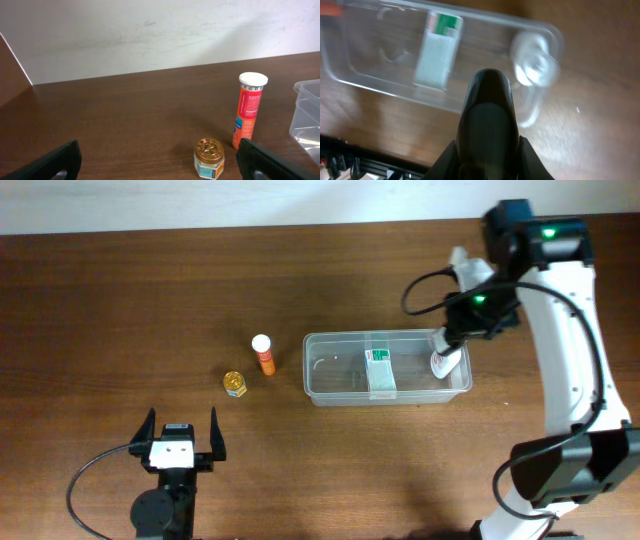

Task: Pack container
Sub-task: 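Grasp the small dark bottle and lift it over the container, then lower the dark bottle into the container and open the right gripper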

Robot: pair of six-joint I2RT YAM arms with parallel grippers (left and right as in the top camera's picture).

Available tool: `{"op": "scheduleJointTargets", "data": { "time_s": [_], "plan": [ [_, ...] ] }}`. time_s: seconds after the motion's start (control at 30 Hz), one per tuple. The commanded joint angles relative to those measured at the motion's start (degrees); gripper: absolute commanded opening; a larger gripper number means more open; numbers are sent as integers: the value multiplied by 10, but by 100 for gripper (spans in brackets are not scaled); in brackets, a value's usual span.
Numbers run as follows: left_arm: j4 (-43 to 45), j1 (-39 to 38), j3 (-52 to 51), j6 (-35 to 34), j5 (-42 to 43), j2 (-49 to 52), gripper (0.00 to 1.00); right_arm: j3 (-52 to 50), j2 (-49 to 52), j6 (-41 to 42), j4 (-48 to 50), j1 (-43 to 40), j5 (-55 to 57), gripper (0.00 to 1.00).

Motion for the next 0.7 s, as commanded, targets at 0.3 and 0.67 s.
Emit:
{"op": "scheduleJointTargets", "data": {
  "time_s": [0.3, 0.67],
  "plan": [
    [-2, 3, -2, 9, 5, -3, 99, -13, 37, 72, 58, 77, 49, 20],
    [-2, 3, -2, 9, 5, -3, 99, -15, 108, 80, 48, 79, 49, 19]
  ]
}}
